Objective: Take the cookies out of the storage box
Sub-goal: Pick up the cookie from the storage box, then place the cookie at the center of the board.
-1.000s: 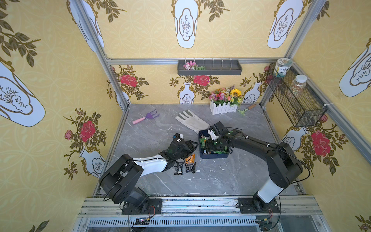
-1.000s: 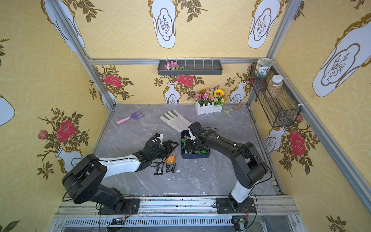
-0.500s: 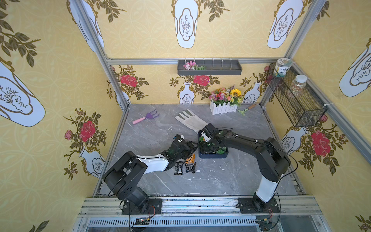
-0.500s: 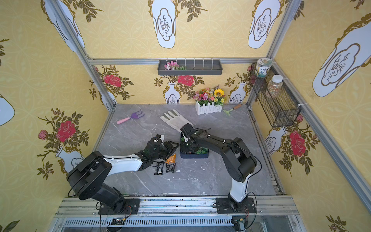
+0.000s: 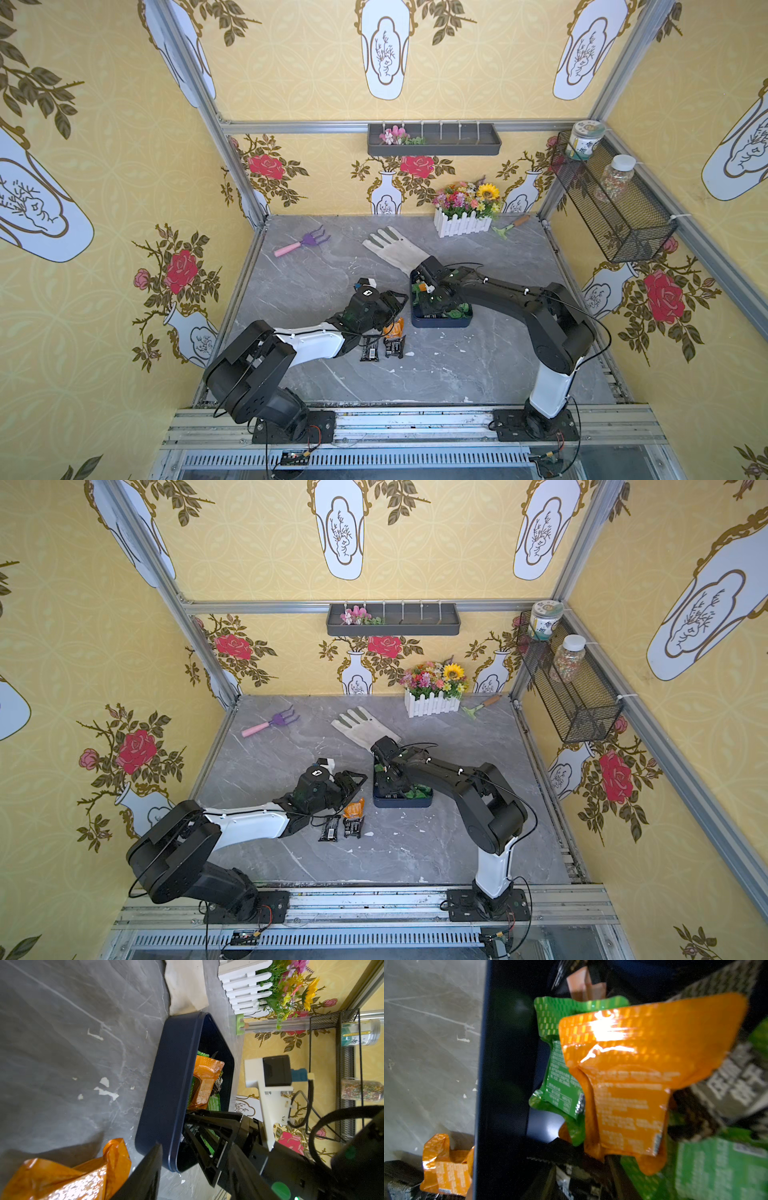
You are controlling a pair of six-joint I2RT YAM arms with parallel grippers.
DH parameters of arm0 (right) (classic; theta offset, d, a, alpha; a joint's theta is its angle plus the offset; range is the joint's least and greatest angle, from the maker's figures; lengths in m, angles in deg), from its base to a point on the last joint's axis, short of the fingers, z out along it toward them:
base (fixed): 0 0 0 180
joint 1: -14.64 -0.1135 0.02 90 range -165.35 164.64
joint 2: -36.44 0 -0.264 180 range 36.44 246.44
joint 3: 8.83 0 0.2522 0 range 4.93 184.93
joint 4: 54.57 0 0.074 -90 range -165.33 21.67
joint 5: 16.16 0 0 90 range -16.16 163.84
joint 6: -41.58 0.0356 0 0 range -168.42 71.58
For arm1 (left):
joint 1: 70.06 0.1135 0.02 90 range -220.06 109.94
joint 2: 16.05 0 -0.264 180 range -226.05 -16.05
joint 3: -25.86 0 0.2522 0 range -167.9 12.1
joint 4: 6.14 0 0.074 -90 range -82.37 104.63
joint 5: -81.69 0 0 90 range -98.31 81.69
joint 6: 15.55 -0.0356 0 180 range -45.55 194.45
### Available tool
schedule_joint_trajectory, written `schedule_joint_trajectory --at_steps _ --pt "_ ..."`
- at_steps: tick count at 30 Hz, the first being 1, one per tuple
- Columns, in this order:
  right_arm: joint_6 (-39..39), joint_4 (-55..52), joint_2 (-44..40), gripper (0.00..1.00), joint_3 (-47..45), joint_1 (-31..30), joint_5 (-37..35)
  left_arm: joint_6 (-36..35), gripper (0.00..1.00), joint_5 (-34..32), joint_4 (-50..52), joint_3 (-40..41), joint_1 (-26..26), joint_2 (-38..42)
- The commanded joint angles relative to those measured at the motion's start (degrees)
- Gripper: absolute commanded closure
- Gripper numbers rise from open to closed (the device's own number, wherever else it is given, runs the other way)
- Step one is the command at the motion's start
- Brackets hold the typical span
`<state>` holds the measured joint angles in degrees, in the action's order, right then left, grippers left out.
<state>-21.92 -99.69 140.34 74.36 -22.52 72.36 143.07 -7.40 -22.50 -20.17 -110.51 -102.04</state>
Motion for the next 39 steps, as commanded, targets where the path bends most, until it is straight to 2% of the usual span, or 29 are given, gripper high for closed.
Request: schedule_joint_trajectory --at_steps 1,13,20,26,33,36,39 --pt "0.35 2.36 -2.83 0.65 -1.14 0.00 -1.86 -0.33 0.44 -1.08 0.40 0.37 0.24 0.47" --pt "0.69 4.73 -10.95 0.71 -4.79 1.31 -3.44 0.28 0.44 -3.69 1.52 2.64 1.49 4.28" --pt "1.32 1.23 -11.68 0.71 -0.48 1.06 -2.99 0.84 0.44 -6.55 4.20 4.37 2.55 8.33" --pt "2.42 -2.33 -11.85 0.71 4.52 -0.96 -2.96 3.49 0.44 -13.82 9.55 7.32 3.40 15.25" --pt "5.87 -2.37 -8.11 0.71 10.35 -6.64 -0.13 6.81 0.44 -23.49 19.85 11.04 4.69 26.44" --pt "8.26 0.19 -4.56 0.71 11.77 -8.62 2.43 6.48 0.44 -24.89 22.75 12.46 5.66 30.88" --pt "9.92 2.73 -0.43 0.72 13.23 -9.47 4.77 3.29 0.44 -24.31 24.15 12.87 6.08 34.00"
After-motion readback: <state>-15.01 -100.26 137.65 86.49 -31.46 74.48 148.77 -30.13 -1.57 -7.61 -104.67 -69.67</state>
